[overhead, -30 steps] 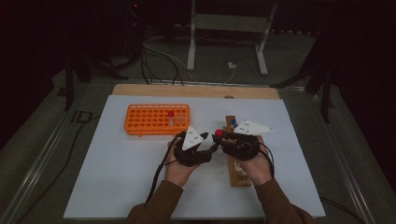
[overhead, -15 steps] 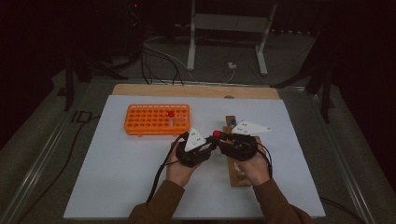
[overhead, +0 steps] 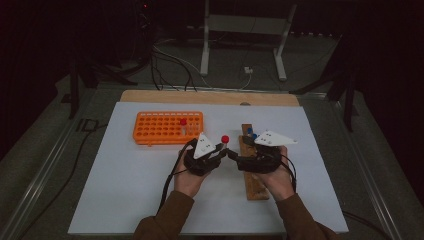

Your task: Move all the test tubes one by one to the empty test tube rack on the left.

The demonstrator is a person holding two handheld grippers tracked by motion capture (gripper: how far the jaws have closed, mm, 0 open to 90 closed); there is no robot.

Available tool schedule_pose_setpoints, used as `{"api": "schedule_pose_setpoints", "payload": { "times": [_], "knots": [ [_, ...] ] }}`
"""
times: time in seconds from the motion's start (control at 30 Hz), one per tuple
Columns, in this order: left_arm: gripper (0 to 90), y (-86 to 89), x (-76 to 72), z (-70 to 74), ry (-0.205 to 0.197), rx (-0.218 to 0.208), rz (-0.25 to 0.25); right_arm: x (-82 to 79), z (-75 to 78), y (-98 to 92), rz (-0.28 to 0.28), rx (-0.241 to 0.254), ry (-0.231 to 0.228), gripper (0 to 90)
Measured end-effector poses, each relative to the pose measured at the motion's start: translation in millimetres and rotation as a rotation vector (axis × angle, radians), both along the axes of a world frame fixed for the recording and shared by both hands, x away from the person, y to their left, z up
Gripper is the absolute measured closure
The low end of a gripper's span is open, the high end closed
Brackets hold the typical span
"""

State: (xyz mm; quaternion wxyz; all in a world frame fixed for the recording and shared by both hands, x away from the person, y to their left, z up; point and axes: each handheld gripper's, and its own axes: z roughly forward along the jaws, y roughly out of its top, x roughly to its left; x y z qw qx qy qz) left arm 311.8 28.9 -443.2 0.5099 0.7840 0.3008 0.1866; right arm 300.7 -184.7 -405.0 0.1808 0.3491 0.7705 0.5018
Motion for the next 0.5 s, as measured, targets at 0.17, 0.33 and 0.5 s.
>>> {"api": "schedule_pose_setpoints", "payload": {
  "times": [0.17, 0.33, 0.5],
  "knots": [
    [74.6, 8.9, 3.4, 2.0, 0.0, -0.002, 0.024, -2.5, -5.6, -3.3, -0.024, -0.013, -0.005, 14.2],
    [74.6, 19.4, 6.7, 3.7, 0.0, -0.009, 0.054, -4.3, -12.2, -8.9, -0.037, -0.023, 0.005, 2.4],
    [74.6, 29.0, 10.6, 5.0, 0.002, -0.015, 0.083, -7.0, -16.9, -14.6, -0.052, -0.035, 0.006, 0.2]
  ]
}}
